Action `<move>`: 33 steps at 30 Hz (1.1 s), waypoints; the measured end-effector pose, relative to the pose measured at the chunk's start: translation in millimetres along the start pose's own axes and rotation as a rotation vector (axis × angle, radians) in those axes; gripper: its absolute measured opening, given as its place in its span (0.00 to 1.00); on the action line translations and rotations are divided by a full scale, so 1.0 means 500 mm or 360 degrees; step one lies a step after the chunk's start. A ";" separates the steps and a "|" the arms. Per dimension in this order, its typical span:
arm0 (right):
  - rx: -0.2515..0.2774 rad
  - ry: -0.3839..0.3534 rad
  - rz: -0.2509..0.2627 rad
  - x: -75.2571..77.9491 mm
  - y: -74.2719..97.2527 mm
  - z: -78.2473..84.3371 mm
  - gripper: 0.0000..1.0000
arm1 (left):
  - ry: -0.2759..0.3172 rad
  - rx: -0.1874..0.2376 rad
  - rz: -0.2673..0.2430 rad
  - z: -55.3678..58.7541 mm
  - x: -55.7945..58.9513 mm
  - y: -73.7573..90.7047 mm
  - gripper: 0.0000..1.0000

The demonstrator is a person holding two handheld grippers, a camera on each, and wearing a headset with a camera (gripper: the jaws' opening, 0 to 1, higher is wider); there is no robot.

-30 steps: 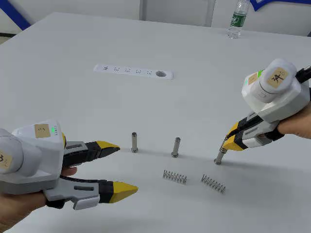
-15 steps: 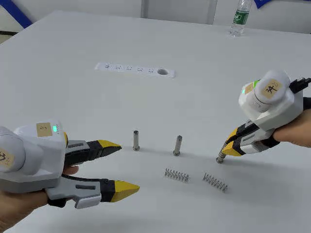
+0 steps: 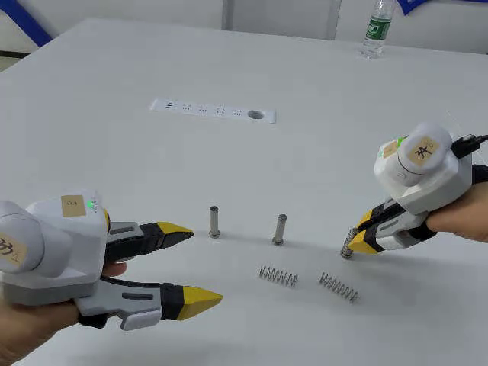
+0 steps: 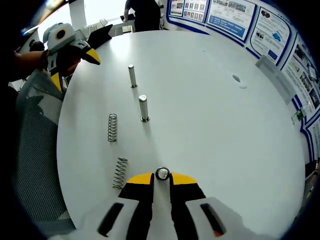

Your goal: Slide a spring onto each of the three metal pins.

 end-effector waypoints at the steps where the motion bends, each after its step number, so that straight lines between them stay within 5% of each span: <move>1: -0.0002 -0.0007 -0.0001 0.000 0.000 0.002 0.14 | -0.0001 -0.0001 0.0000 0.000 0.000 0.000 0.58; 11: -0.0043 -0.0085 -0.0007 -0.014 0.007 0.046 0.14 | -0.0008 -0.0005 0.0021 0.000 0.004 -0.006 0.58; 19: 0.0011 -0.0098 -0.0060 -0.061 0.034 0.032 0.16 | -0.0015 -0.0006 0.0040 -0.001 0.005 -0.013 0.58; 33: -0.0083 -0.0006 -0.0125 -0.123 0.002 0.048 0.16 | -0.0027 -0.0012 0.0052 -0.002 0.013 -0.009 0.58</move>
Point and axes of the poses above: the centre of the closed fingertips' face, and the gripper's own axes: y roughly backward along the fingers, x roughly to its right, z roughly out of its underside, the point moved 6 cm from there along y, roughly backward along the fingers, and after that the axes turned 15 degrees about z, right-handed, at the moved point
